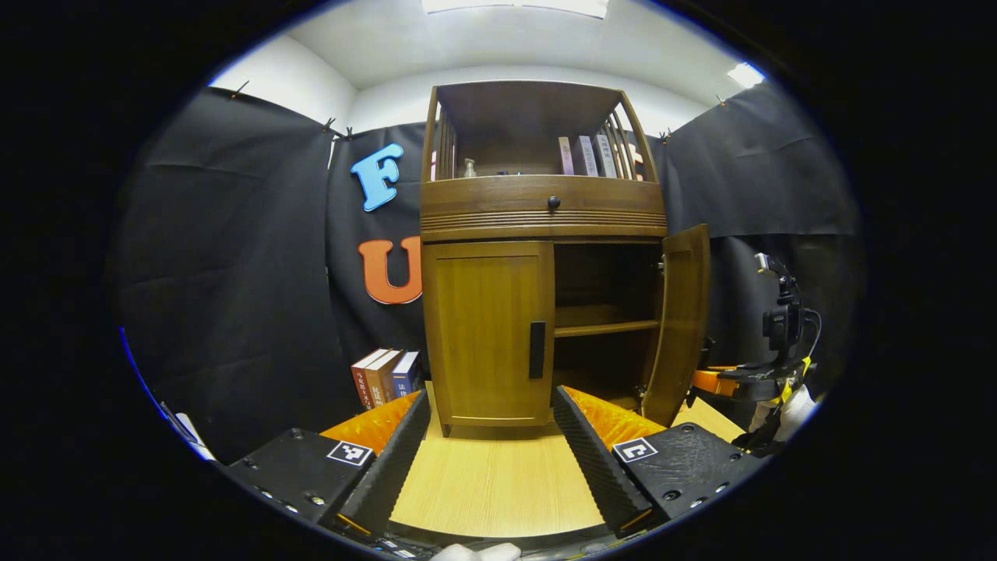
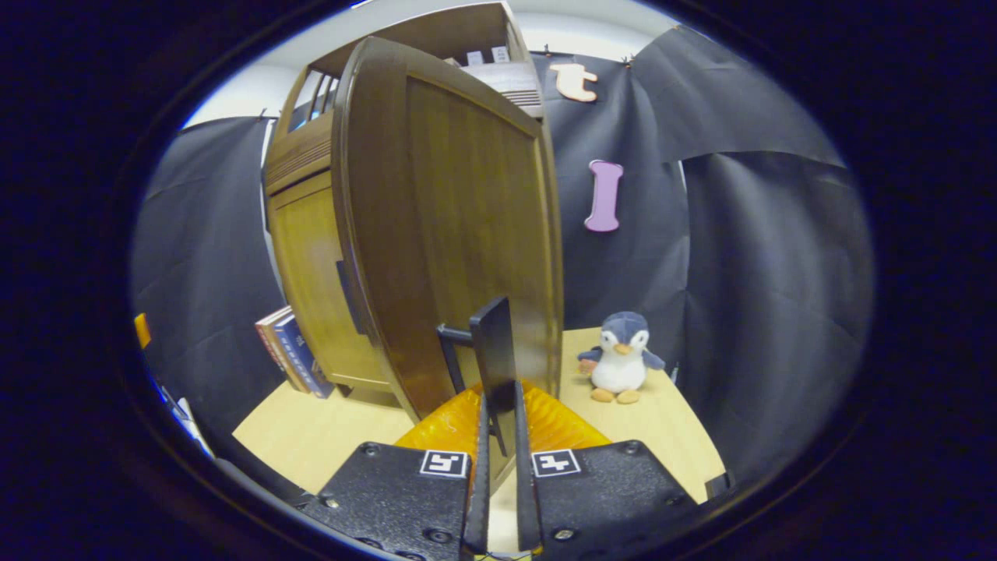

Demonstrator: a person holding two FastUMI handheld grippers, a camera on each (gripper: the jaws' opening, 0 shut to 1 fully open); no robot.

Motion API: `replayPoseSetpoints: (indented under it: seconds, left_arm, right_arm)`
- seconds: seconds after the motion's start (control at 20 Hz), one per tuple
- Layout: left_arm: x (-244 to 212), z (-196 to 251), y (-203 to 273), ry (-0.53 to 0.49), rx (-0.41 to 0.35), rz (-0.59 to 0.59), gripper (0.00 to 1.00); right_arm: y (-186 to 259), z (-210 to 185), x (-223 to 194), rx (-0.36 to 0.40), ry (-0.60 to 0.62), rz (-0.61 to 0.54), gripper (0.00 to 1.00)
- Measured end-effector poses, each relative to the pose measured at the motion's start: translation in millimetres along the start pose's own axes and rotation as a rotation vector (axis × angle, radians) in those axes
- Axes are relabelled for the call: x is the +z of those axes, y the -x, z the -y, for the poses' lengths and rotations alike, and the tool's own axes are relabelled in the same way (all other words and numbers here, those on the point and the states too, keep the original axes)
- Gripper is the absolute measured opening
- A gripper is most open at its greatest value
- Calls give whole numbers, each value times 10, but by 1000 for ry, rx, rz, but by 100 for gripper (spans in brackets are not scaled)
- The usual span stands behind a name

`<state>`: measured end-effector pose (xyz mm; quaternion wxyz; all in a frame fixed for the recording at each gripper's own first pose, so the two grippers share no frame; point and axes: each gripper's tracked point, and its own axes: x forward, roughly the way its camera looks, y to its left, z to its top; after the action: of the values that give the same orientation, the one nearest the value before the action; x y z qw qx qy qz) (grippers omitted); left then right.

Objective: Open the right door of the double-door shoe cabinet with the right hand, and open the left door with the left hand.

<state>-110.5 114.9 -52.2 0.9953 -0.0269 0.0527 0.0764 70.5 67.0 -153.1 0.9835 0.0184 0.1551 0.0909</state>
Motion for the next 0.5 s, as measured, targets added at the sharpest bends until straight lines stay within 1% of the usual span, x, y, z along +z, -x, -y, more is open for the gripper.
replayPoseSetpoints:
  seconds: [0.05, 0.1, 0.15, 0.2, 0.35, 0.45, 0.5]
  left_arm:
    - [-19, 28, -4, -2, -11, -3, 96]
    - [-36, 49, 1, -4, -22, -7, 100]
    - [-59, 77, -6, -4, -33, -12, 100]
    - [-75, 100, -13, -5, -41, -16, 96]
    - [-133, 179, -56, -3, -67, -23, 96]
    - [-110, 226, -111, -7, -77, -16, 96]
    - [-85, 265, -138, -7, -80, -11, 96]
  right_arm:
    - [20, 72, 13, -12, 3, 3, 16]
    - [23, 143, 9, -26, 5, 4, 12]
    - [35, 209, 5, -42, 6, 6, 11]
    - [41, 292, 13, -62, 9, 7, 8]
    - [67, 534, 53, -103, 11, 4, 5]
    - [67, 688, 85, -111, -3, -1, 4]
    - [59, 724, 91, -93, -12, -5, 4]
